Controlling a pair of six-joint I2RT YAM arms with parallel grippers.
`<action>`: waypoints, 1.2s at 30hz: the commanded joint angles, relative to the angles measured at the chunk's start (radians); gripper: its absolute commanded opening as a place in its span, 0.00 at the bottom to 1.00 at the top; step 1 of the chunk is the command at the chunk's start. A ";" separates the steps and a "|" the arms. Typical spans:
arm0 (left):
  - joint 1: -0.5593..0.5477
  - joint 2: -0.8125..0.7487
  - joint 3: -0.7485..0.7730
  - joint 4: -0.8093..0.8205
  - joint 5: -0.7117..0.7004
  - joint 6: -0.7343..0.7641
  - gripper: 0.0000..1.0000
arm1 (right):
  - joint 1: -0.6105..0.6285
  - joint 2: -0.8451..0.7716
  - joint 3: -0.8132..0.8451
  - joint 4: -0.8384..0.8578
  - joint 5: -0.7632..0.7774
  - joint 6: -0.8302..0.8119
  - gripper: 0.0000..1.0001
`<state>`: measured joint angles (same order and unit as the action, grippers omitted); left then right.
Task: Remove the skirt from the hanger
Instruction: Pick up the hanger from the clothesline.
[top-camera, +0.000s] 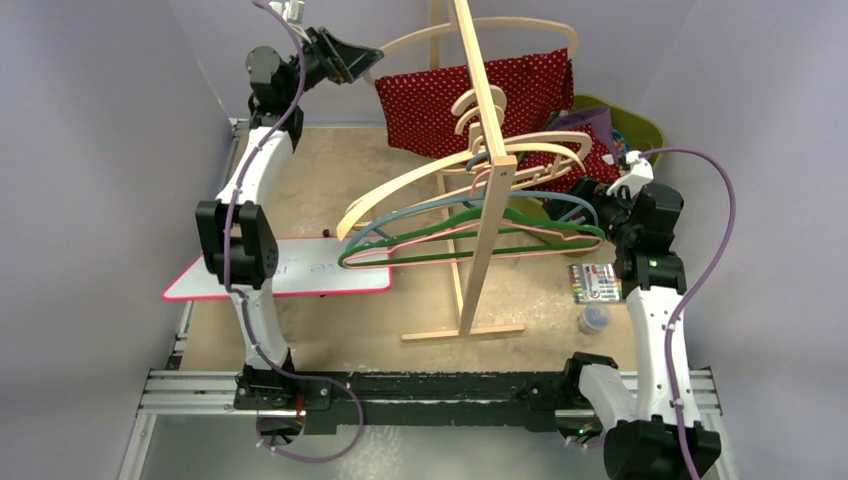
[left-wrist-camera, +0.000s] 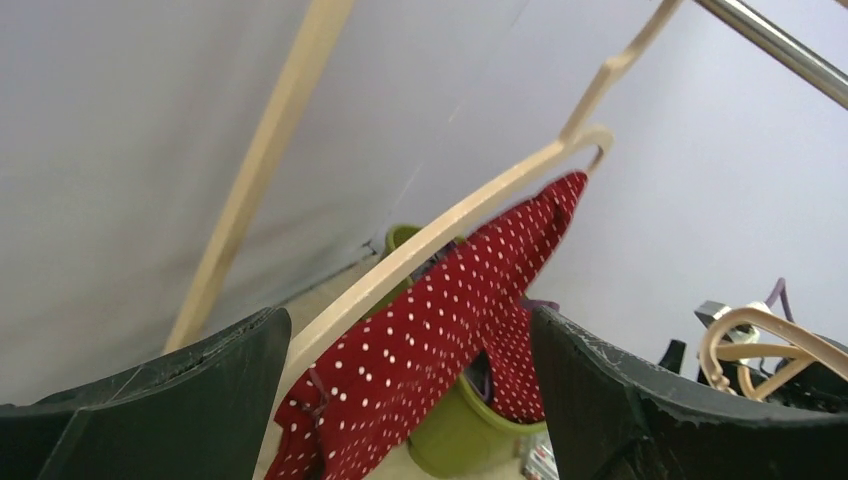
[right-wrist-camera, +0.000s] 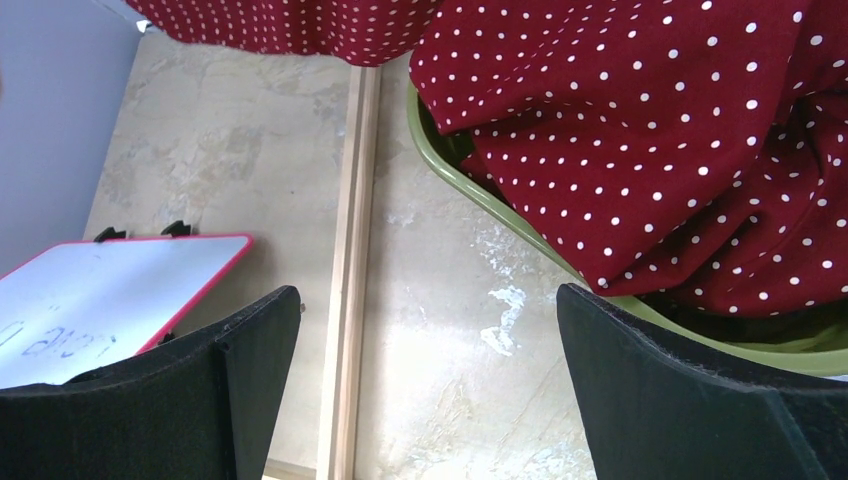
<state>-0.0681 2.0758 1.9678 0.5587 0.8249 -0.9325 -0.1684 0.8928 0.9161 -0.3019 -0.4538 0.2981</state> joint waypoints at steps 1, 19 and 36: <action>-0.030 -0.204 -0.121 -0.084 -0.028 0.153 0.88 | 0.003 0.000 0.043 0.033 0.011 -0.012 0.99; -0.171 -0.334 -0.135 -0.564 -0.250 0.438 0.67 | 0.003 -0.027 0.016 0.027 -0.029 -0.013 0.99; -0.286 -0.350 -0.148 -0.665 -0.403 0.518 0.33 | 0.003 -0.037 -0.005 0.033 -0.031 -0.011 0.99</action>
<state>-0.3584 1.7908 1.8301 -0.1192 0.4938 -0.4522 -0.1684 0.8627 0.9138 -0.3012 -0.4637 0.2970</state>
